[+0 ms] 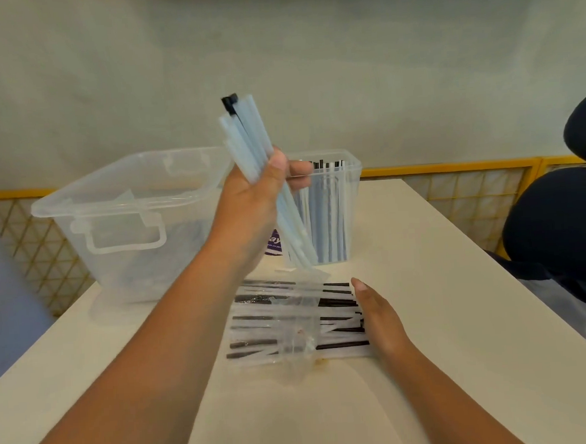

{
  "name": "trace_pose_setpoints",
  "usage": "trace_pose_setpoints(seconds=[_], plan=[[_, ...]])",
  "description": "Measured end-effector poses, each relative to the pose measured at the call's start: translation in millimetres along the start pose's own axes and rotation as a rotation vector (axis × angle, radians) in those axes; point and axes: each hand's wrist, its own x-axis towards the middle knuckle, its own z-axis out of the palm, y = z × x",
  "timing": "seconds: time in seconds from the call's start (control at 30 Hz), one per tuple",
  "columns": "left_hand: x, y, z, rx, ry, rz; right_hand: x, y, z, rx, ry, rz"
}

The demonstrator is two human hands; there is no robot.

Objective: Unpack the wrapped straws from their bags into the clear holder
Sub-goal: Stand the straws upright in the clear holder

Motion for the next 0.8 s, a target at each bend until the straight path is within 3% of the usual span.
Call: trace_pose_setpoints(seconds=[0.1, 0.43, 0.63, 0.8], plan=[[4, -13, -17, 0.066, 0.034, -0.044, 0, -3, 4, 0.011, -0.012, 0.007], [-43, -112, -27, 0.212, -0.019, -0.486, 4, -5, 11, -0.012, -0.054, -0.025], [-39, -117, -27, 0.238, -0.112, -0.495, 17, -11, 10, -0.113, -0.049, -0.051], [-18, -97, -29, 0.304, -0.242, -0.369, 34, -73, 5, -0.136, -0.091, -0.228]])
